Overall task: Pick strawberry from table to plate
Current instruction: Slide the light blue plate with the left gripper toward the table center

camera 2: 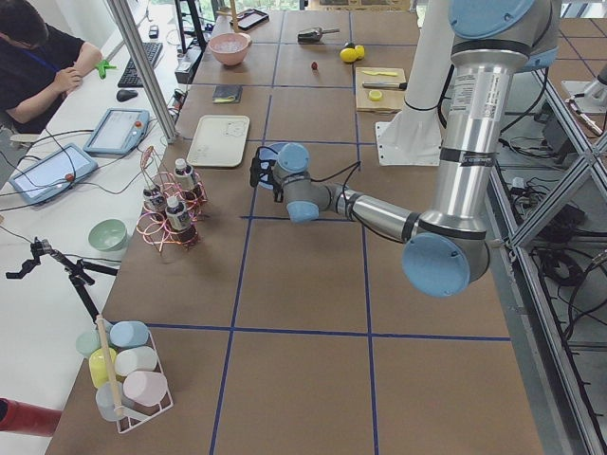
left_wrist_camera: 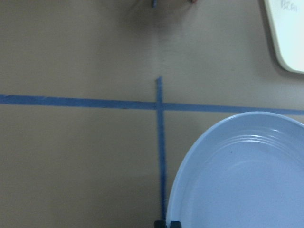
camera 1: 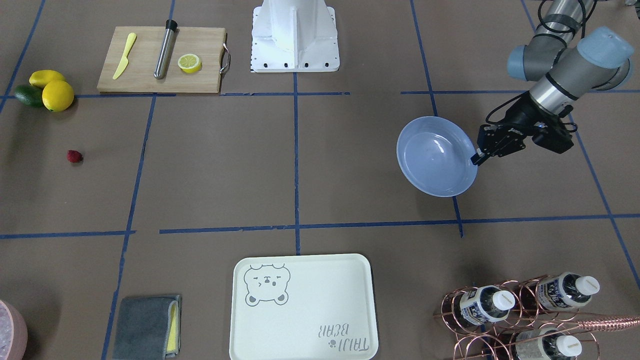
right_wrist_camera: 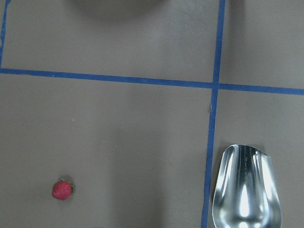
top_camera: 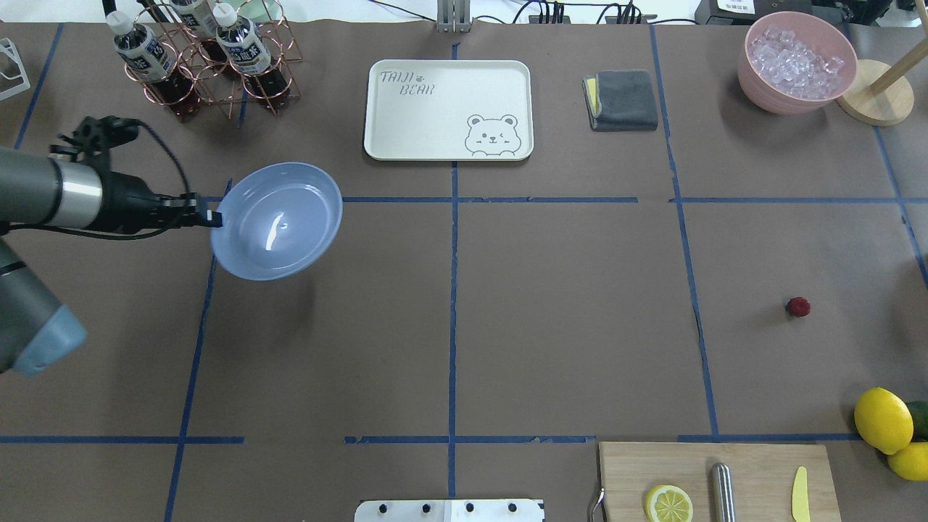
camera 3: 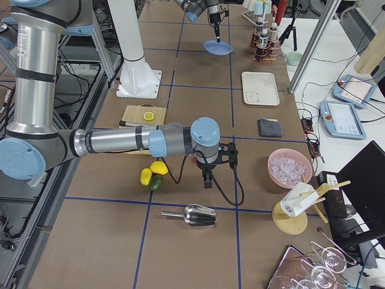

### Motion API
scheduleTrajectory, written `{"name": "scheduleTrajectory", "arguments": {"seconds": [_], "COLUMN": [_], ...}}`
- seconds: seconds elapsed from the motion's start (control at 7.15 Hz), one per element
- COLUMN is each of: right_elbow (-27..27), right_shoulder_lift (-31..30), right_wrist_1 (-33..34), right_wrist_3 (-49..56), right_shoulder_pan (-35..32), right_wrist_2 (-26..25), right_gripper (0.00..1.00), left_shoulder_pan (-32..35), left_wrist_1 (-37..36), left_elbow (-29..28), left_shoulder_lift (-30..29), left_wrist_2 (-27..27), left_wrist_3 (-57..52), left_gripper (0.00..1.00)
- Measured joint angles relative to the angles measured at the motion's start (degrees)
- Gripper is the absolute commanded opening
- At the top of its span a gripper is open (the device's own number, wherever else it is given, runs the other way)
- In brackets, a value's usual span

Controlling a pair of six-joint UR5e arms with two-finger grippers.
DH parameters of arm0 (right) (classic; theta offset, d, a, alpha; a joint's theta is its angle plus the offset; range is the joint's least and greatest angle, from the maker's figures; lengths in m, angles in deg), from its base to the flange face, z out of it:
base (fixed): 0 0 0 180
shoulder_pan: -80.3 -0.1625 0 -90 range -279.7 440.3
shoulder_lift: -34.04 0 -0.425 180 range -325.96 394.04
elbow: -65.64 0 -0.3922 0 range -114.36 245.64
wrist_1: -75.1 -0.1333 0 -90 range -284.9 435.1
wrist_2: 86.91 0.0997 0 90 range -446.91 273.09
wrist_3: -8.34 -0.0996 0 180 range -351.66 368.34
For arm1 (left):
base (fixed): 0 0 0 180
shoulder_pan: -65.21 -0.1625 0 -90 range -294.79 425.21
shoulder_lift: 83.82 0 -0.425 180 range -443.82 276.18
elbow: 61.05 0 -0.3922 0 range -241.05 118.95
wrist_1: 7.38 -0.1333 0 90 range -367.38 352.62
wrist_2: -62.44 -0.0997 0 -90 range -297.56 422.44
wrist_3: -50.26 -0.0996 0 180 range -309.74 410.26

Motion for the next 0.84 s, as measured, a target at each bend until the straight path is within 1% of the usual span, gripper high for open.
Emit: {"name": "scheduleTrajectory", "arguments": {"seconds": [0.14,0.28,0.42,0.56,0.84], "right_elbow": [-0.16,-0.21,-0.24,-0.33,-0.16], "right_shoulder_lift": [0.0,-0.01,-0.01,-0.01,-0.01], "right_wrist_1": [0.01,-0.02,-0.03,-0.03,-0.03], "right_wrist_3": [0.0,0.0,0.0,0.0,0.02], "right_shoulder_pan": [0.0,0.0,0.0,0.0,0.0], "right_wrist_2": [0.07,0.1,0.11,0.09,0.04], "right_gripper": [1.0,1.0,1.0,1.0,1.0], "left_shoulder_pan": [-4.38,-8.34,-12.4,-15.71,-19.69], "left_wrist_1": [-5.47,-8.54,-9.84,-10.35,-10.62], "left_elbow": [0.0,-0.25,-0.6,-0.84,-1.59], "left_shoulder_lift": [-5.15,-8.6,-10.85,-12.19,-13.18], "left_wrist_2": [-4.34,-8.21,-12.12,-15.09,-18.37], "left_wrist_3": [3.14,4.99,5.75,6.01,6.11], "left_gripper": [0.0,0.0,0.0,0.0,0.0]}}
